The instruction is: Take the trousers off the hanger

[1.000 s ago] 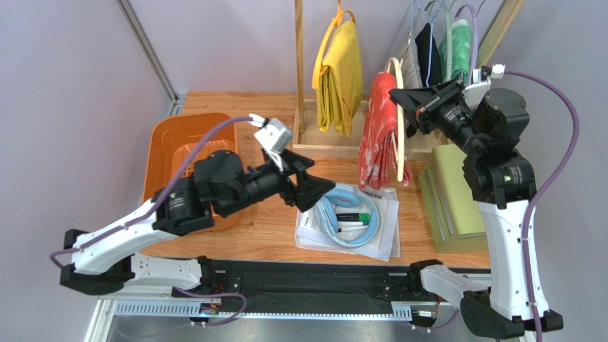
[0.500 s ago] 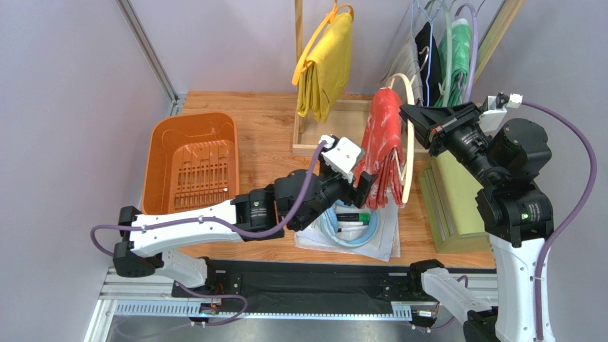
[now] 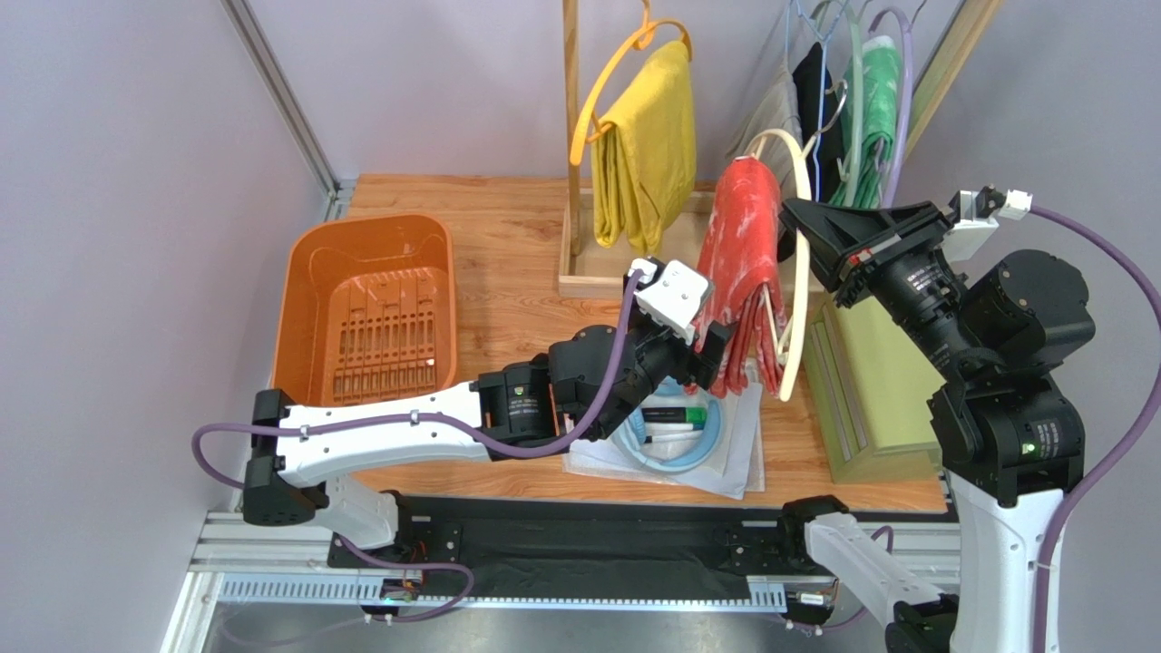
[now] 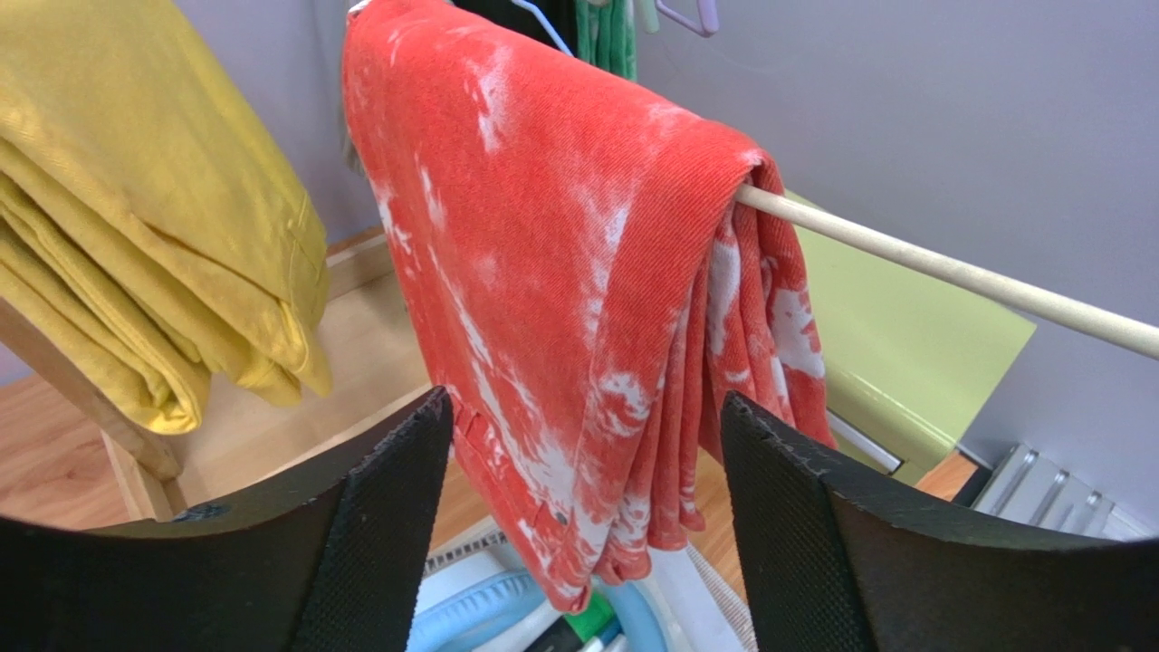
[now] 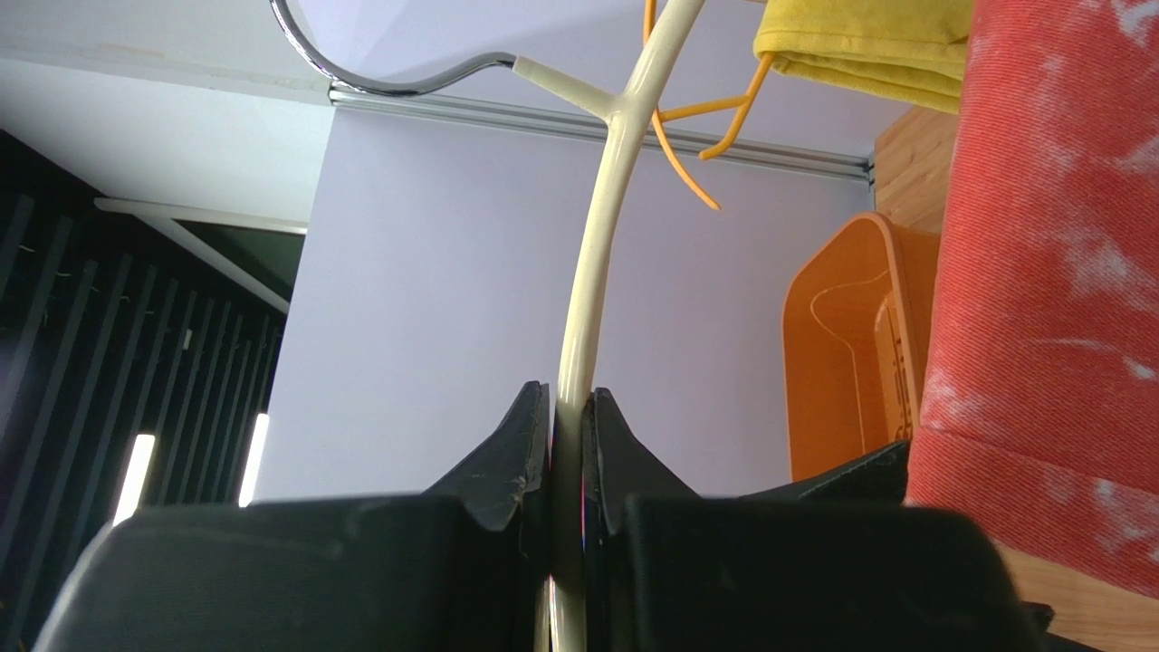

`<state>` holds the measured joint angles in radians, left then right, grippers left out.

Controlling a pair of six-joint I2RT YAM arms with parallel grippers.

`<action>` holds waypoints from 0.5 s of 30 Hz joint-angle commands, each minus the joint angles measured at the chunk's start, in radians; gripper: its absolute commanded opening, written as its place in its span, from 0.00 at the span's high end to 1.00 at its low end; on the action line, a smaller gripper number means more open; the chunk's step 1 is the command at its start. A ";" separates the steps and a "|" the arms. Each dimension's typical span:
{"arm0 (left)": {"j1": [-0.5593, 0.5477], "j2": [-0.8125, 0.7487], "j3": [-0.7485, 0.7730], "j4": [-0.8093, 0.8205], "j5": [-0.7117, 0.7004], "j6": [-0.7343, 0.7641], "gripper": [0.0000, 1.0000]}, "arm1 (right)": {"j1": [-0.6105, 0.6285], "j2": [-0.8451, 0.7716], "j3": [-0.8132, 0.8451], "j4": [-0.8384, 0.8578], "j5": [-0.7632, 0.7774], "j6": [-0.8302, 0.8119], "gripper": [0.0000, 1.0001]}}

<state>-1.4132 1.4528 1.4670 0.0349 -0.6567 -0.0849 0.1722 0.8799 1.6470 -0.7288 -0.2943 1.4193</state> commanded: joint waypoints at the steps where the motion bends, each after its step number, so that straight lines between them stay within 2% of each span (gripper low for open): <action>1: -0.001 0.034 0.044 0.077 -0.027 0.023 0.21 | -0.002 -0.036 0.050 0.227 0.009 0.050 1.00; 6: -0.001 0.073 0.046 0.105 -0.064 0.036 0.20 | -0.002 -0.039 0.074 0.229 0.014 0.072 1.00; 15: 0.000 0.100 0.046 0.108 -0.044 -0.006 0.16 | -0.002 -0.044 0.102 0.223 0.020 0.082 1.00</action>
<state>-1.4132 1.5639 1.4742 0.0917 -0.6941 -0.0731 0.1722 0.8692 1.6745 -0.7345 -0.2852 1.4639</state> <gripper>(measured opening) 0.833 0.066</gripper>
